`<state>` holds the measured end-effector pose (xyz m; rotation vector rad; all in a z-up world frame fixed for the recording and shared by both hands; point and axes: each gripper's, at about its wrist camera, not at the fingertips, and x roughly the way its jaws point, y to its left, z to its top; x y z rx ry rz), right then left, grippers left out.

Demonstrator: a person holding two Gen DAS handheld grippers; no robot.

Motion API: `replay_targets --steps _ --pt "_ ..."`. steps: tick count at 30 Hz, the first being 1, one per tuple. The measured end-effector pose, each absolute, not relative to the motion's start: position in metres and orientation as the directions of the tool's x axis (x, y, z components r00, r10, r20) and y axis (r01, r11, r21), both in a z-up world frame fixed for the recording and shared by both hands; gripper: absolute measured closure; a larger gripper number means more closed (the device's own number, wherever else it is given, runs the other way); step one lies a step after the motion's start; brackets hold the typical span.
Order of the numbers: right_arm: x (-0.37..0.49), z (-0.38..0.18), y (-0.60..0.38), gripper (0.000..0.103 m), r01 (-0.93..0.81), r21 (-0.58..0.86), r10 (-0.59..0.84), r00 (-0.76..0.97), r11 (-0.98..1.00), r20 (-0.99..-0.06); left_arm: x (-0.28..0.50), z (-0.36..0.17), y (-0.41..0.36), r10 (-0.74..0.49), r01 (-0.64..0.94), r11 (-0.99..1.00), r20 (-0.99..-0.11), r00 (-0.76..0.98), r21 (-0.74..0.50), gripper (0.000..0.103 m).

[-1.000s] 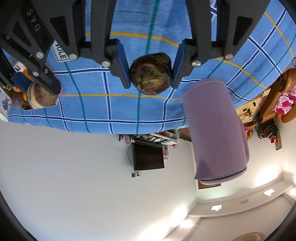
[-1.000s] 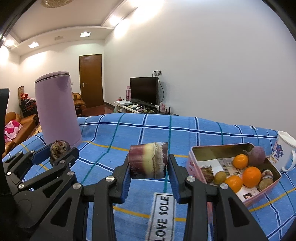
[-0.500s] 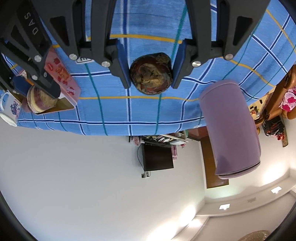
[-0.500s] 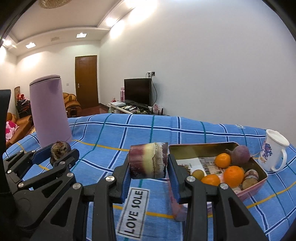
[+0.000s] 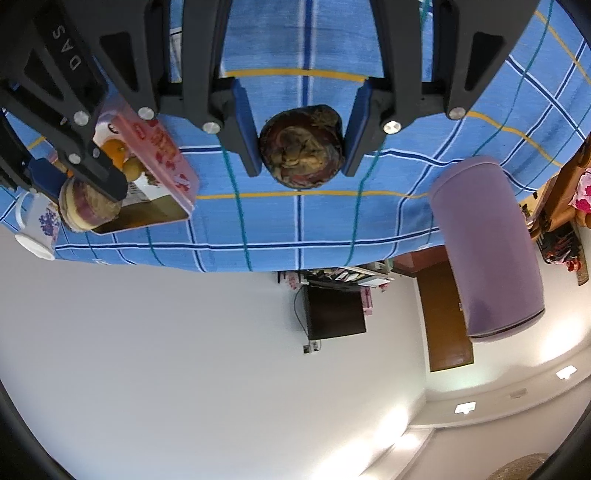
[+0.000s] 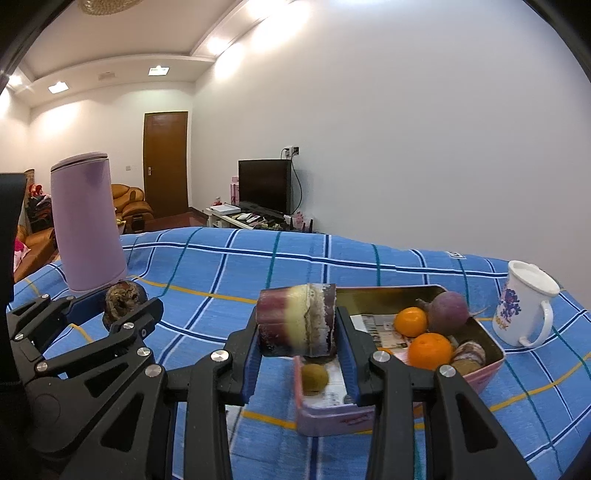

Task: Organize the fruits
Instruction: 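Lift and carry the root and tuber slice toward the pink tin, then lower the root and tuber slice into the tin with both grippers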

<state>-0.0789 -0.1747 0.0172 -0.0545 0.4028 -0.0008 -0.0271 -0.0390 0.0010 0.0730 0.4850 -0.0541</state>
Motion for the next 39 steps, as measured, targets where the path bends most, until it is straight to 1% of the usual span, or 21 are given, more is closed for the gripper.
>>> replay_targets --steps 39 --pt "-0.098 0.02 -0.266 0.064 0.122 -0.069 -0.139 0.915 0.99 -0.379 -0.044 0.005 -0.131 -0.18 0.239 0.968 -0.455 0.872 0.076 0.057"
